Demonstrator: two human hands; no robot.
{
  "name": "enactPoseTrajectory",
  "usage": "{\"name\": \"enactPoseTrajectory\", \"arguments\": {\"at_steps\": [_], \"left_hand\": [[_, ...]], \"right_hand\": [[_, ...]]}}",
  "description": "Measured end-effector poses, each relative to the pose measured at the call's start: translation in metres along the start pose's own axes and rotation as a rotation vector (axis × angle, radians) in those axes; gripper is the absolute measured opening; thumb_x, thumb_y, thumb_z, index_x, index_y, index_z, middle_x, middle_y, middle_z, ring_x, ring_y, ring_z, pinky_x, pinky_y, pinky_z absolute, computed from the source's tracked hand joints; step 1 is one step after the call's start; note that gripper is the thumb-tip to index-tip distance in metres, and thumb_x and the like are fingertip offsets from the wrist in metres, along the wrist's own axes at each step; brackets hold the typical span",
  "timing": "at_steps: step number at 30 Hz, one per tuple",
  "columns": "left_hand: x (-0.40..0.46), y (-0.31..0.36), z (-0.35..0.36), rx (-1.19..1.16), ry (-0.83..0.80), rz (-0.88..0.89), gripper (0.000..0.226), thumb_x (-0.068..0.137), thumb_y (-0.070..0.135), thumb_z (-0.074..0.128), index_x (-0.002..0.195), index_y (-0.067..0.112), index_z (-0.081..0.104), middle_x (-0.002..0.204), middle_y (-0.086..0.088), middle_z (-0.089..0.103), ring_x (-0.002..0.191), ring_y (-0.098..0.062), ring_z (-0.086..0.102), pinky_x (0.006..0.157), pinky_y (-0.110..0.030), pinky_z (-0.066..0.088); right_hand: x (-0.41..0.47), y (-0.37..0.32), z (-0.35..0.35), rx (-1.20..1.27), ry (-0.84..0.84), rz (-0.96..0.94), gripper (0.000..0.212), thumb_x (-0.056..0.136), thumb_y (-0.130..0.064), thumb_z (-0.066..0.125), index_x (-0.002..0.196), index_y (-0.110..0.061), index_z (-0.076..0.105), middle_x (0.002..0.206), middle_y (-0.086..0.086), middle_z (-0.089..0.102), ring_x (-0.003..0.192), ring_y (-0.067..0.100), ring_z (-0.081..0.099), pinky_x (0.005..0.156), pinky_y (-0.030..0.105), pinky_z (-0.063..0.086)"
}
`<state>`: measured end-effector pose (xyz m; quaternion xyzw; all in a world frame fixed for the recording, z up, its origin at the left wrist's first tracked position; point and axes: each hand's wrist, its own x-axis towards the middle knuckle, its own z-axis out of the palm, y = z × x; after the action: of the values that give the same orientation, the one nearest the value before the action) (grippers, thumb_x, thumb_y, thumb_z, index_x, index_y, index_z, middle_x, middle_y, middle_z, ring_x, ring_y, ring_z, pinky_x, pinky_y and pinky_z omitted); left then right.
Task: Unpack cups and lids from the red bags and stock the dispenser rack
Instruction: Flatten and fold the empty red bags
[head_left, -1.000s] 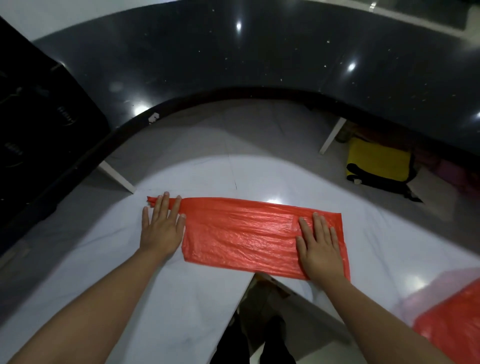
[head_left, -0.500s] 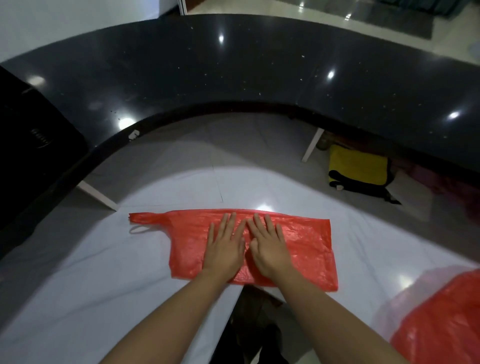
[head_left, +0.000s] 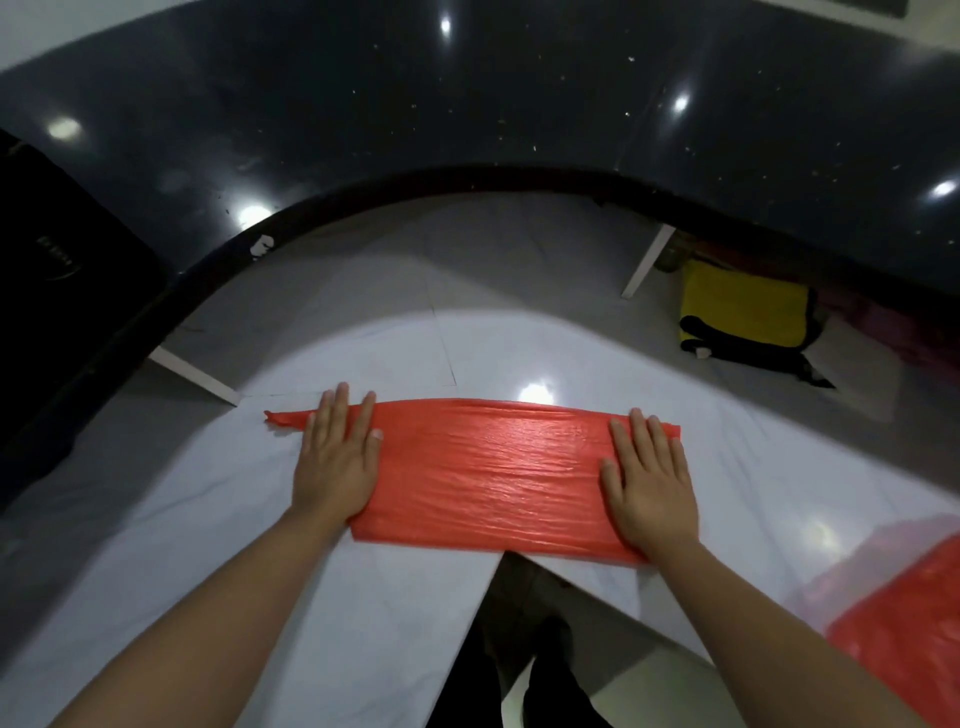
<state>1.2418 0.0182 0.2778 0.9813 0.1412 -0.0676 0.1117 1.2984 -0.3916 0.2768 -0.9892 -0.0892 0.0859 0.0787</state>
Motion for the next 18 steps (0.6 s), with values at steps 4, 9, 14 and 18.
{"name": "enactPoseTrajectory", "arguments": {"at_steps": [4,9,14,18], "left_hand": [[0.001,-0.019,-0.001,-0.027,0.007,-0.013,0.062,0.104,0.056,0.001,0.161,0.033,0.001,0.169,0.002,-0.011,0.153,-0.011,-0.02,0.127,-0.043,-0.001],[0.002,-0.019,-0.003,-0.028,-0.024,-0.018,0.068,0.101,0.059,-0.003,0.162,0.029,0.0,0.169,-0.001,-0.012,0.152,-0.013,-0.022,0.127,-0.045,-0.003],[-0.006,0.03,-0.014,0.06,0.078,0.086,0.064,0.104,0.046,0.01,0.161,0.017,0.013,0.169,-0.008,0.002,0.156,-0.023,-0.011,0.126,-0.049,-0.001],[-0.025,0.12,0.008,-0.005,0.015,0.244,0.062,0.105,0.046,0.008,0.162,0.022,0.002,0.169,-0.006,-0.007,0.155,-0.022,-0.016,0.126,-0.05,0.0]], "right_hand": [[-0.001,0.009,-0.001,0.019,-0.002,0.041,0.062,0.104,-0.056,0.007,0.161,-0.033,0.001,0.17,-0.005,-0.003,0.154,0.011,-0.014,0.127,0.041,-0.001],[0.0,0.009,-0.004,0.003,-0.045,0.033,0.065,0.102,-0.058,0.002,0.161,-0.032,-0.005,0.169,-0.003,-0.01,0.154,0.013,-0.018,0.126,0.042,-0.005],[0.0,-0.008,-0.015,-0.019,0.008,-0.01,0.063,0.105,-0.054,0.009,0.162,-0.027,0.001,0.169,0.001,-0.008,0.154,0.016,-0.019,0.125,0.044,-0.012],[0.003,-0.042,-0.011,0.028,-0.017,-0.089,0.06,0.106,-0.05,0.008,0.161,-0.026,-0.002,0.168,-0.001,-0.014,0.152,0.013,-0.024,0.124,0.041,-0.015]]}}
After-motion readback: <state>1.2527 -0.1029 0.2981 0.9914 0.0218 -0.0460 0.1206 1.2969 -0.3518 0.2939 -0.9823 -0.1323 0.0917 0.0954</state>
